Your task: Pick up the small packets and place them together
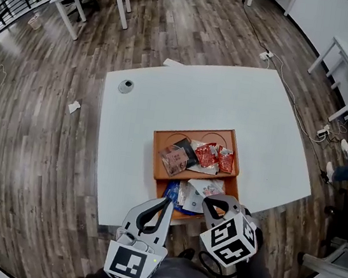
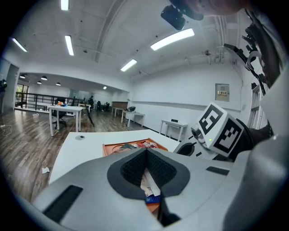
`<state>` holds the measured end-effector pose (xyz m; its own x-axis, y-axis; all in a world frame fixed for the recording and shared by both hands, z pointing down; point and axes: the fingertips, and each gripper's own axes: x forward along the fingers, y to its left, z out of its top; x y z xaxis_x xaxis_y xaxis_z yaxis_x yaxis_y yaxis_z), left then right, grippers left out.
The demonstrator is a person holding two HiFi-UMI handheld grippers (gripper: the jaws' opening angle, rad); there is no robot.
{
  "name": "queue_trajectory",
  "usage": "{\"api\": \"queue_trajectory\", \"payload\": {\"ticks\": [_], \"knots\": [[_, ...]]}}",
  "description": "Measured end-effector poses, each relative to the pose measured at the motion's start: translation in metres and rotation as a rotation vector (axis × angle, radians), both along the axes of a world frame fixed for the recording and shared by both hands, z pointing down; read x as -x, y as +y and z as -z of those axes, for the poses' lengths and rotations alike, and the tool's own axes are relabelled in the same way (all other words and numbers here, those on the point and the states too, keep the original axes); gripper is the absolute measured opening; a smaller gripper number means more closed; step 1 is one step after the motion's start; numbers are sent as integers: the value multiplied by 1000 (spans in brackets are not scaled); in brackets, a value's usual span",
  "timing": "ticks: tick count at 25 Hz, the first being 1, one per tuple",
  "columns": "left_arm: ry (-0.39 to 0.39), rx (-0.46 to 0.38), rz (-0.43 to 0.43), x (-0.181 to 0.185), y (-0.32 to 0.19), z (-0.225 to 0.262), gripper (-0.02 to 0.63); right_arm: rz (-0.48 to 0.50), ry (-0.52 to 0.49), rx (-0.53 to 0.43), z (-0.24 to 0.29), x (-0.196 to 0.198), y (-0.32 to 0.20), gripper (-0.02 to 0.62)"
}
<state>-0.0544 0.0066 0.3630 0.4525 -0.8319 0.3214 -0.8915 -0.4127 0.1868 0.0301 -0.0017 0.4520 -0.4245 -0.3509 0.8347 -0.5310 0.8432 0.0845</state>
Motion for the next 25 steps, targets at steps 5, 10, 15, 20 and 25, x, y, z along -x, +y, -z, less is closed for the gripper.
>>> {"api": "queue_trajectory", "payload": {"ticks": [5,10,15,20,25], "knots": [[-19,-44,0,-6,12,14,3,3,-75,-73,37,4,11,5],[-24,-80,-6,-15,25,32,3,-3,-125,-144,68,0,17,5],[-30,-85,3,-16,33,33,3,-20,-162,-210,95,-5,11,5],[-32,-72,12,-12,22,27,3,-51,-185,-263,112,-8,-15,5],[-33,-51,18,-3,-2,20,3,-124,-197,-326,127,-17,-57,5]]}}
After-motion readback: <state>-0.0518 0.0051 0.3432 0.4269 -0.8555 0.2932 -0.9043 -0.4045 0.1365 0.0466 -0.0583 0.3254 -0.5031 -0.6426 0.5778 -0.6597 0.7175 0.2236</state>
